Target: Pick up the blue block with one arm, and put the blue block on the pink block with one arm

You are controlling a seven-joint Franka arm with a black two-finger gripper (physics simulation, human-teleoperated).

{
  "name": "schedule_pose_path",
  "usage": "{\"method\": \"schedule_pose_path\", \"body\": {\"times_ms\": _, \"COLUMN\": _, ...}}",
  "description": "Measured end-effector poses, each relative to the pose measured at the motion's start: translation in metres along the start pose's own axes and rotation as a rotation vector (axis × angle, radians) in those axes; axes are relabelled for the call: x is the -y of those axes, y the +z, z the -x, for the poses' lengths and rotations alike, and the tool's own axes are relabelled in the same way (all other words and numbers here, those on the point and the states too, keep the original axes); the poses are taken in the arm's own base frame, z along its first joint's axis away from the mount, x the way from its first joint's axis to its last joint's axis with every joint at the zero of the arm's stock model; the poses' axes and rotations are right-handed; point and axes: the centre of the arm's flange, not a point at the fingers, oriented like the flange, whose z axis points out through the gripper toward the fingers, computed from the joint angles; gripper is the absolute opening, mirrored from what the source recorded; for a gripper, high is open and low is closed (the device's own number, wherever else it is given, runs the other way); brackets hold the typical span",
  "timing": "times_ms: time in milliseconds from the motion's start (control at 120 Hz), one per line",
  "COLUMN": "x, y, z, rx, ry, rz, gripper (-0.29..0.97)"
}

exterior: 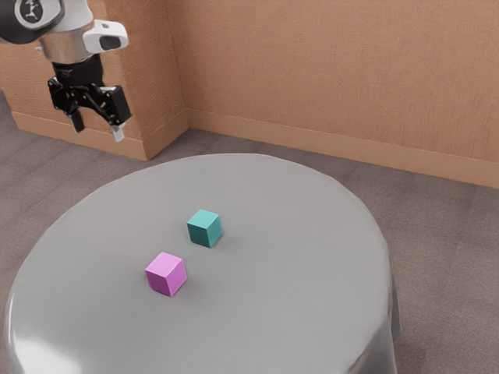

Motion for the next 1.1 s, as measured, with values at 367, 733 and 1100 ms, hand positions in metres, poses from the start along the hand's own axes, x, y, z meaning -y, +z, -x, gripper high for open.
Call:
{"method": "schedule_pose_path", "body": {"times_ms": 367, "x": -0.017, "y": 0.063, "z": -0.054, "rx": 0.0, "ry": -0.052, "rz": -0.018, "gripper": 0.68}}
{"method": "schedule_pose_path", "body": {"times_ms": 733, "x": -0.05, "y": 0.245, "z": -0.123, "rx": 0.016, "ry": -0.152, "rz": 0.06, "gripper": 0.68}}
{"method": "schedule_pose_path", "body": {"times_ms": 1100, "x": -0.045, "y": 0.311, "z": -0.163, "rx": -0.025, "ry": -0.134, "rz": 0.086, "gripper": 0.68}}
